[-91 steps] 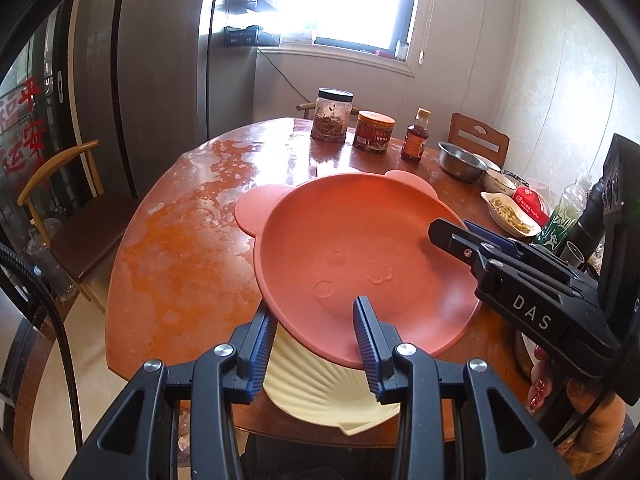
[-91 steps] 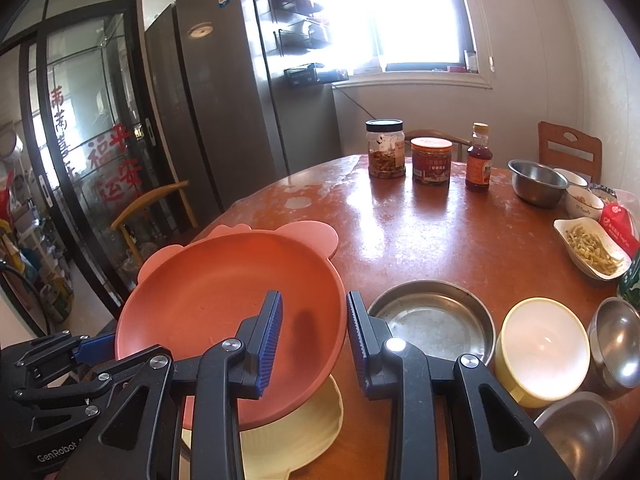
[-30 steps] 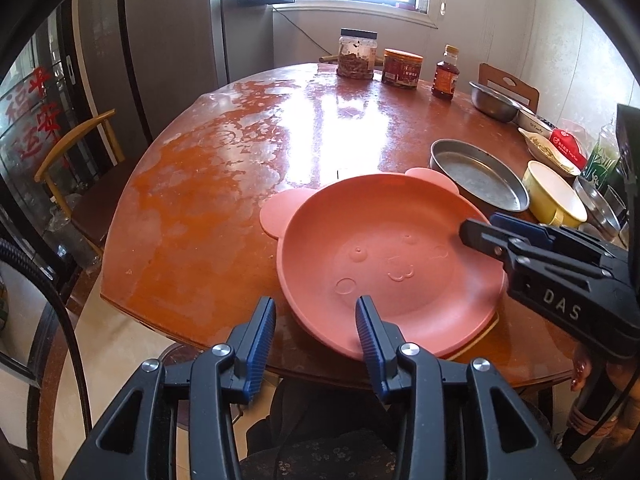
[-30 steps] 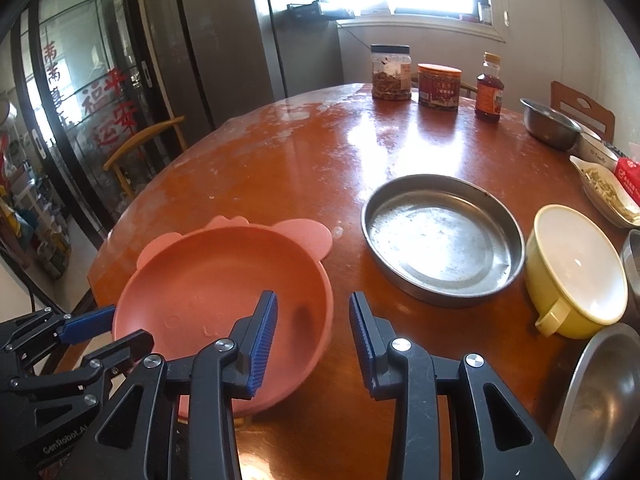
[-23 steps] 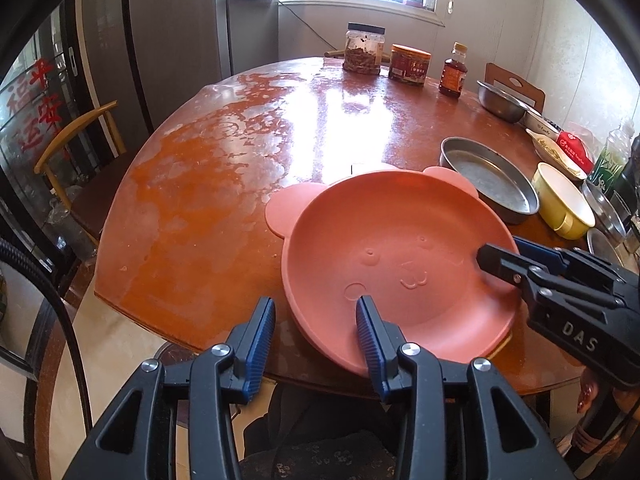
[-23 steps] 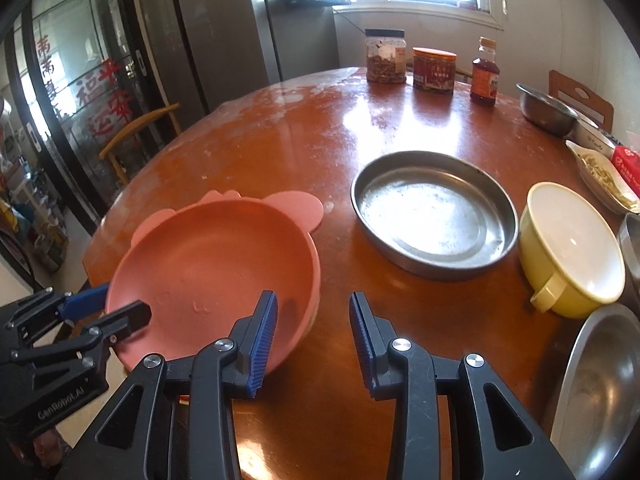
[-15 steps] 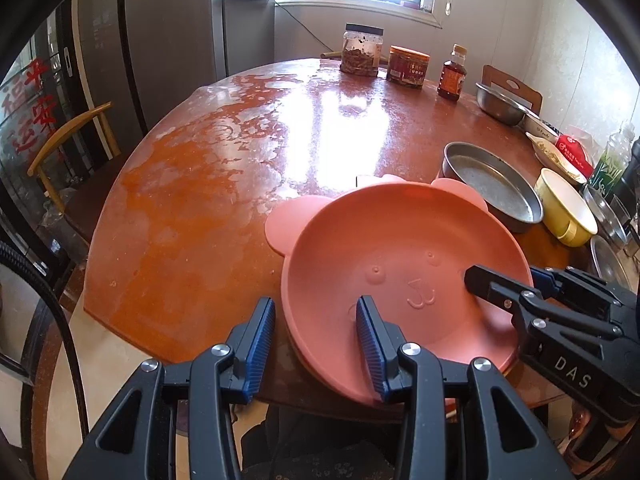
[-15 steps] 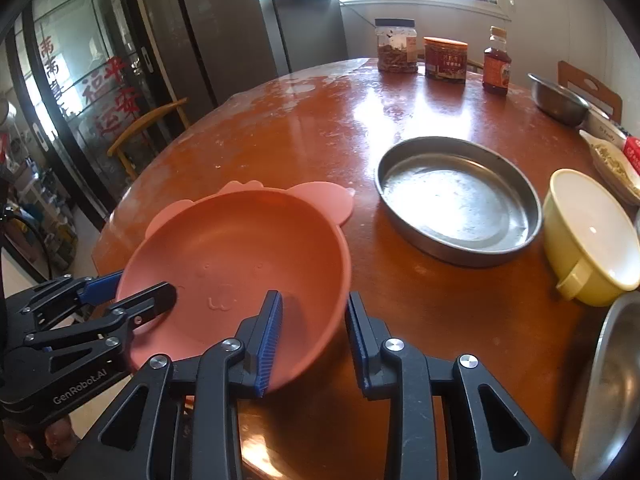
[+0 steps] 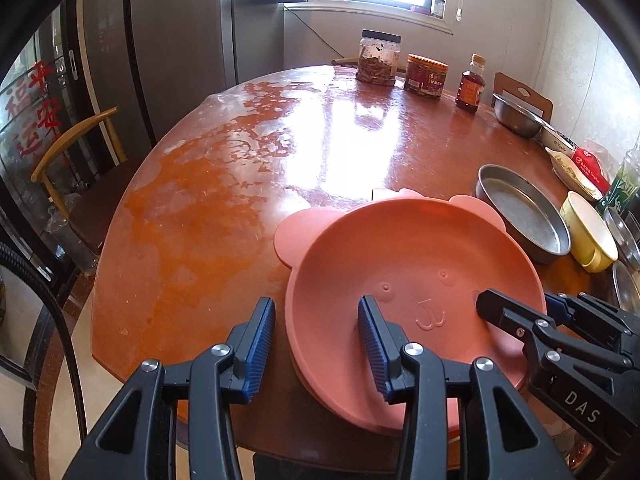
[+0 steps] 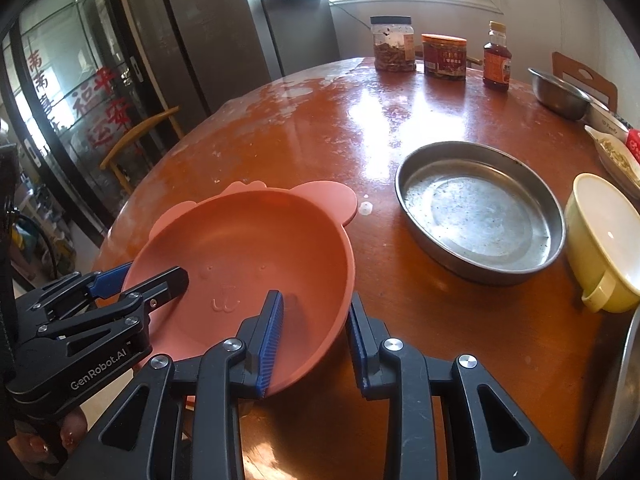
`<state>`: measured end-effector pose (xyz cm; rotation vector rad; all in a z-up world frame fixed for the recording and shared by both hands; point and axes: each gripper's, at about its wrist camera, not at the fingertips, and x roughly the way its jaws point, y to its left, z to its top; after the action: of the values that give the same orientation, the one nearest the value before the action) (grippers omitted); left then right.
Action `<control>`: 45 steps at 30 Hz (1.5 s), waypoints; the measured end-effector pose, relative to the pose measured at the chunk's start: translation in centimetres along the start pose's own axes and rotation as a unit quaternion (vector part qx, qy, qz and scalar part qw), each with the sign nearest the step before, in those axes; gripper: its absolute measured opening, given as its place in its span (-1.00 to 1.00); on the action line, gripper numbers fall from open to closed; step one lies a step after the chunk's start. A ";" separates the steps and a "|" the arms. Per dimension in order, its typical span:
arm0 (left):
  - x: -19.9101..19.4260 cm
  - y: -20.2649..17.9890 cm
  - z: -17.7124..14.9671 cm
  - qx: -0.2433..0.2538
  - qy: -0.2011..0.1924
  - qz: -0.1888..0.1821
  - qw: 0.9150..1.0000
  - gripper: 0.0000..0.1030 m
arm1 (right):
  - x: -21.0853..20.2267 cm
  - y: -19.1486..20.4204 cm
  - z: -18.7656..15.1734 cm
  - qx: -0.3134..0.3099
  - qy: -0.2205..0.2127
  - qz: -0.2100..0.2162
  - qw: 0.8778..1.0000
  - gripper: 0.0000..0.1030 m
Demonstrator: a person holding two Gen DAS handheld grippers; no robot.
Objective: Organize plates and bowls
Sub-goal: 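Lower the pink plate onto the yellow shell plate and open the left gripper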
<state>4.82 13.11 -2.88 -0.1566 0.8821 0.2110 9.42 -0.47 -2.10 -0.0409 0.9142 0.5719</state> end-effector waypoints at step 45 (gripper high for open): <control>-6.7 -5.7 1.5 0.046 -0.049 -0.018 0.998 -0.03 | -8.7 -6.2 -0.8 0.105 -0.086 0.014 0.991 0.21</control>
<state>3.25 7.14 3.55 -0.0758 0.7899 0.1440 7.67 -9.87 2.73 0.2097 0.8039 0.4944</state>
